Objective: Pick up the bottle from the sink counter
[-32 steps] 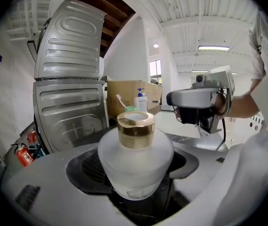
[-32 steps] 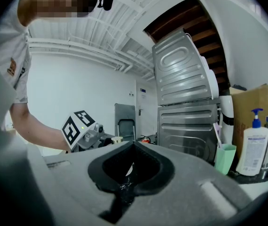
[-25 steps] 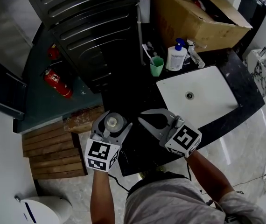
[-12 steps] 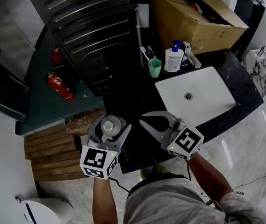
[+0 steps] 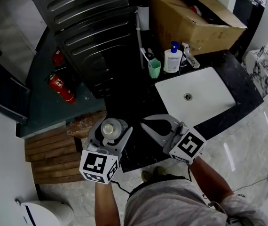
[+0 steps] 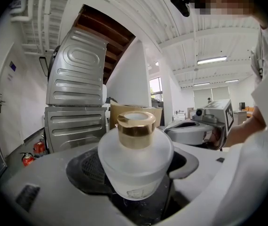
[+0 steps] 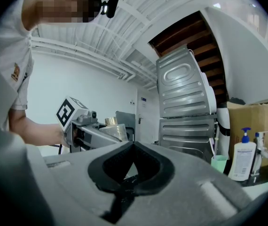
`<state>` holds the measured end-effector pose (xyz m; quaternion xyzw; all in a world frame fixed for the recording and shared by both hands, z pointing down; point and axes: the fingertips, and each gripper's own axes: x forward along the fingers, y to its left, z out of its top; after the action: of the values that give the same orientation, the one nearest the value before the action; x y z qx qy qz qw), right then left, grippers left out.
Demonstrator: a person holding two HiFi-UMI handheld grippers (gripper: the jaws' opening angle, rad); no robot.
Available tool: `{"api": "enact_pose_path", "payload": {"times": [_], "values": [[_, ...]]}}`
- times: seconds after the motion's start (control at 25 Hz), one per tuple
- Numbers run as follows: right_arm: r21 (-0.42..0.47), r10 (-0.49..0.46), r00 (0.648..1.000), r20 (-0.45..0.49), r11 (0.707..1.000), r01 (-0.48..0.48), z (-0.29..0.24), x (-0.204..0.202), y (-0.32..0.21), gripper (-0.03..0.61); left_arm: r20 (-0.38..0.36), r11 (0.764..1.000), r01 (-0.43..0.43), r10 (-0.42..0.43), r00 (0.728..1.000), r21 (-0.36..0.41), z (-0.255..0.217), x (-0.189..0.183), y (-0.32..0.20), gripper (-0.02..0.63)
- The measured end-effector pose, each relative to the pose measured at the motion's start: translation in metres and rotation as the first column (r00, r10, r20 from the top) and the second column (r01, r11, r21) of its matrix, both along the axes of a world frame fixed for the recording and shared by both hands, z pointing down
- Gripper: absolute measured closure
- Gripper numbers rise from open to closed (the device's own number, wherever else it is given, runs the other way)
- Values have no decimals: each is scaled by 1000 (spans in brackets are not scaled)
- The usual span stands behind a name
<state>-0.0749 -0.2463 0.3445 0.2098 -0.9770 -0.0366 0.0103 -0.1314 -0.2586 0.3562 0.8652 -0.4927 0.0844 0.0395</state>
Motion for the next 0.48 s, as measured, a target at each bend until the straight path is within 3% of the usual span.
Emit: {"api": "enact_pose_path", "payload": {"times": [0.48], "values": [[8,-2,1000,-2,1000,2,-1,1,5,578,2,1000,-4,4,1000,8,-4,4,6,284]]}}
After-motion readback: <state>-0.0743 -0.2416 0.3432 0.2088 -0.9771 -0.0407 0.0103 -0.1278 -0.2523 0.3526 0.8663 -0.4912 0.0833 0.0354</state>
